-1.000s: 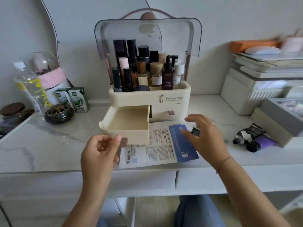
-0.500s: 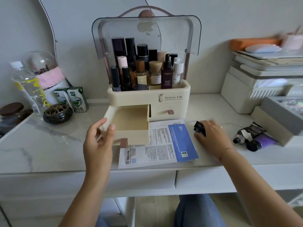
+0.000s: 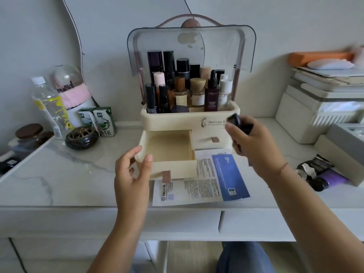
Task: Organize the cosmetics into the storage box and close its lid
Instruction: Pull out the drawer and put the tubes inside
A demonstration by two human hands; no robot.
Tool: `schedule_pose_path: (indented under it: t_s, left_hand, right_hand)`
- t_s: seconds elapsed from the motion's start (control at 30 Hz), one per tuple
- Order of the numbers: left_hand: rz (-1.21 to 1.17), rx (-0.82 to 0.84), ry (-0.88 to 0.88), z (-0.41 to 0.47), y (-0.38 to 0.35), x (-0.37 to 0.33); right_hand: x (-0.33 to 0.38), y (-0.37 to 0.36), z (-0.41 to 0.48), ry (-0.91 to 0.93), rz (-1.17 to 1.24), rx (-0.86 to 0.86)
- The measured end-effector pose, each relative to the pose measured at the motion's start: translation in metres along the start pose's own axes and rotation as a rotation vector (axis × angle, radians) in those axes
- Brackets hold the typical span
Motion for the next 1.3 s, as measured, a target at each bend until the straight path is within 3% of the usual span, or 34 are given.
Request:
schedule_pose_path:
  t_s: [0.1, 0.23, 0.33, 0.47, 0.63, 0.73, 0.93, 1.3]
  left_hand:
    - [0.086, -0.027, -0.106, 0.004, 0.000, -0.021]
    - [0.164, 0.107, -0.187, 0.014, -0.012, -0.040]
    - [0.227, 0.229, -0.193, 0.024, -0.024, -0.043]
    - [0.231, 0.328, -0.110, 0.034, -0.030, -0.029]
    - [0.183, 0.375, -0.059, 0.037, -0.032, -0.018]
    - [0.151, 0.371, -0.043, 0.038, -0.031, -0.015]
    - [0.131, 0.347, -0.047, 0.038, -0.021, -0.013]
    - [0.057, 0.457, -0.021, 0.022, -0.018, 0.000]
  right_hand:
    - [0.040, -0.057, 0.008, -0.016, 0.319, 0.218]
    - [0.056, -0.111, 0.016, -0.075, 0.359, 0.210]
    - [0.058, -0.130, 0.018, -0.027, 0.208, 0.209]
    - [0.050, -0.149, 0.014, 0.040, -0.072, 0.352]
    - [0.060, -0.166, 0.002, 0.343, -0.396, 0.560]
    - [0.061, -0.172, -0.002, 0.425, -0.547, 0.658]
    - [0.047, -0.179, -0.008, 0.433, -0.743, 0.809]
    - [0.044, -0.156, 0.003, 0.349, -0.779, 0.729]
Point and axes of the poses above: each hand's wrist, its own z-axis towards the middle knuckle, its own y-axis out of the back of the hand, x = y × z, the point moved 9 cm from there along z, towards the middle knuckle, and after that the axes turned 4 degrees about -z, right-handed, at the moved point
